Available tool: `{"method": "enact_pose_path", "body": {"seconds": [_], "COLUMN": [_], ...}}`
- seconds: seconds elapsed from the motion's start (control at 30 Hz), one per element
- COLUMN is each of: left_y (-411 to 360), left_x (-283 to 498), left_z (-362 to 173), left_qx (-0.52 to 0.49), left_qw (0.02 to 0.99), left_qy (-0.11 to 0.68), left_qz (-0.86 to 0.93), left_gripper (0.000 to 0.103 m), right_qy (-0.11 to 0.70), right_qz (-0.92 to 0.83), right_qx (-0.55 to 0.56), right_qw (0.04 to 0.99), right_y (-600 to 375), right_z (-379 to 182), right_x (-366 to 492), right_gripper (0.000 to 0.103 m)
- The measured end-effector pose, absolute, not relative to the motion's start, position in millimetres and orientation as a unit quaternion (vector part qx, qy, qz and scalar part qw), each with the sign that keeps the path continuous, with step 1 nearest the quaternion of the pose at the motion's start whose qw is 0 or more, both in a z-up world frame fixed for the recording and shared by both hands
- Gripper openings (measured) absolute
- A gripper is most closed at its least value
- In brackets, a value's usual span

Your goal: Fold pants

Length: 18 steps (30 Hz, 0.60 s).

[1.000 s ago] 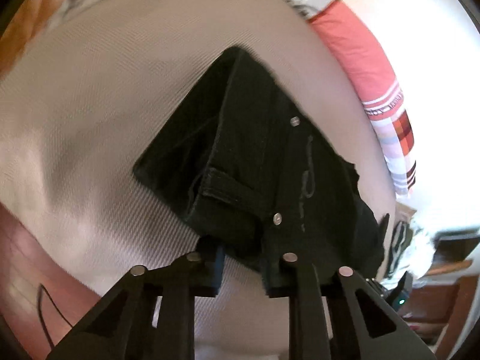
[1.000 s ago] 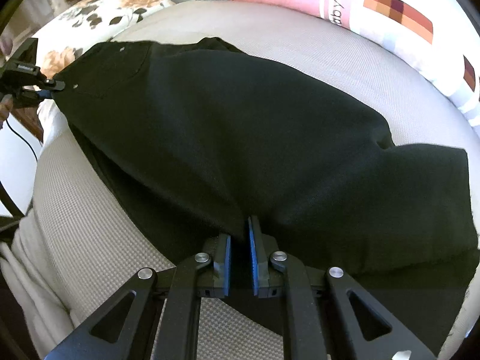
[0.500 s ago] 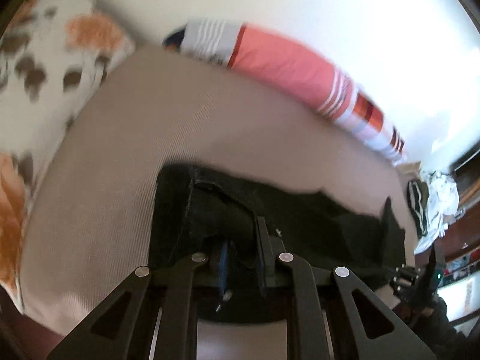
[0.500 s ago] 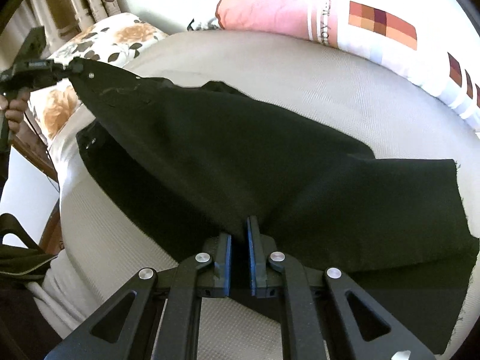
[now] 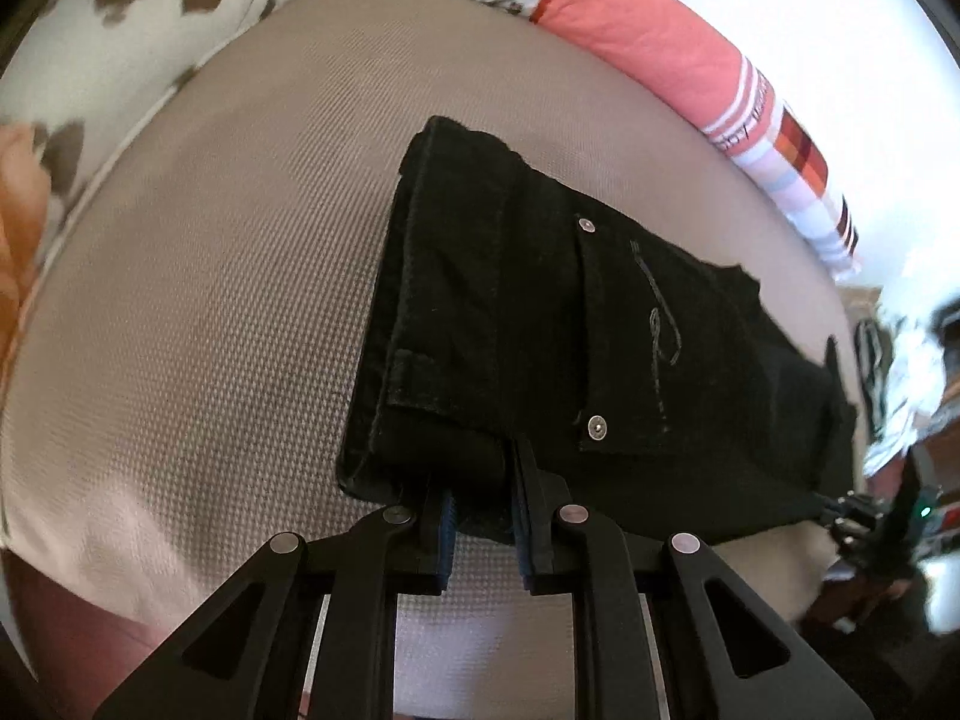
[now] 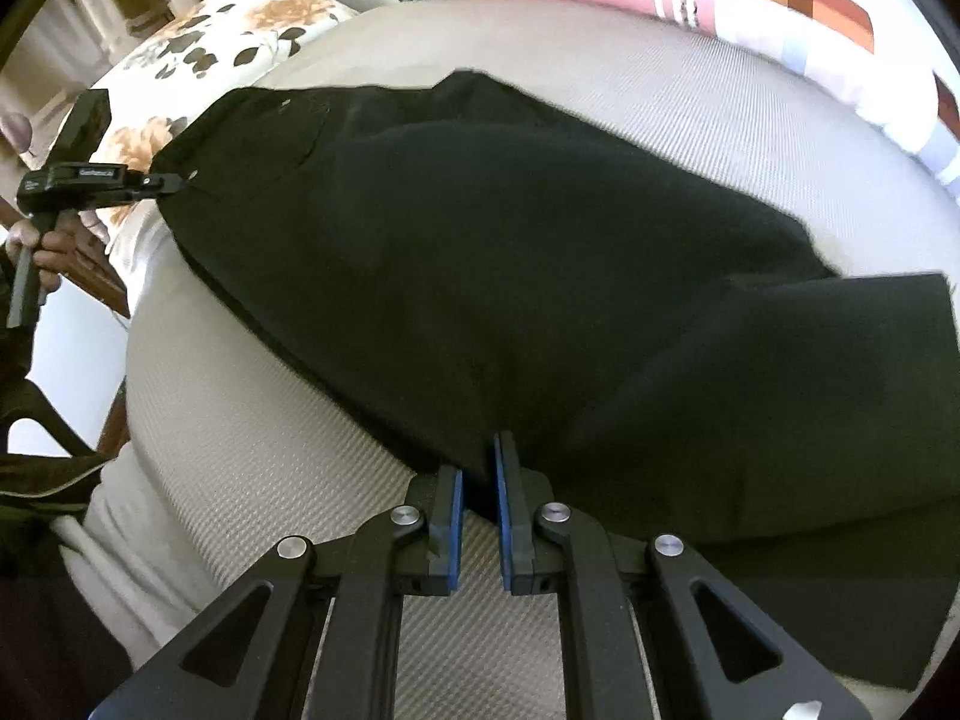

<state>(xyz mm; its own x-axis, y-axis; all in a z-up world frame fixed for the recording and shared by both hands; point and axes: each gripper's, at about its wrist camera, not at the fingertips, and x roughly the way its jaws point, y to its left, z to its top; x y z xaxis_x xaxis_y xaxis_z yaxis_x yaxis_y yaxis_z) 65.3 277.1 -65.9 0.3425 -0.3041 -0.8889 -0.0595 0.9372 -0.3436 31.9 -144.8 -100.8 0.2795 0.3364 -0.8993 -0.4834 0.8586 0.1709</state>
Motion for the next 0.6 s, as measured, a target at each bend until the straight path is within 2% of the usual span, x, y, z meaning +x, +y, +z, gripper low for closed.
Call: {"method": "enact_pose_path", "body": {"seconds": [0.27,0.33,0.47,0.6], "left_y": [249.9,247.4,237.9,224.6], "left_x": [53.0,46.8,35.6,24.8], "left_z": [-55.6,-50.2,-42.6,-29.3], "left_qx": [-0.084,-0.074,-0.006,0.051], "left_qw": [0.831,0.835,0.842,0.857], "left_qy": [0.548,0.544,0.539,0.513], "left_qz": [-0.043,-0.036,-0.012,0.008], "left_gripper": [0.025,0.029,0.051,0.053], "right_qy": [0.542,0.541,0.539,0.538], "right_qz": [0.258,0.257,0.260,0.260], "right_qx": [-0.045,-0.042,-0.031,-0.027], "right_qw": [0.799,0.799,0.801,0.801], "right_y": [-148.4,-148.3,-152.2,-154.2], "right_z": [-104.2,-104.1,-103.4,-103.3], "right_x": [33.1,33.0,33.7,34.0], "right_gripper": [0.009,0.009,0.010,0.011]}}
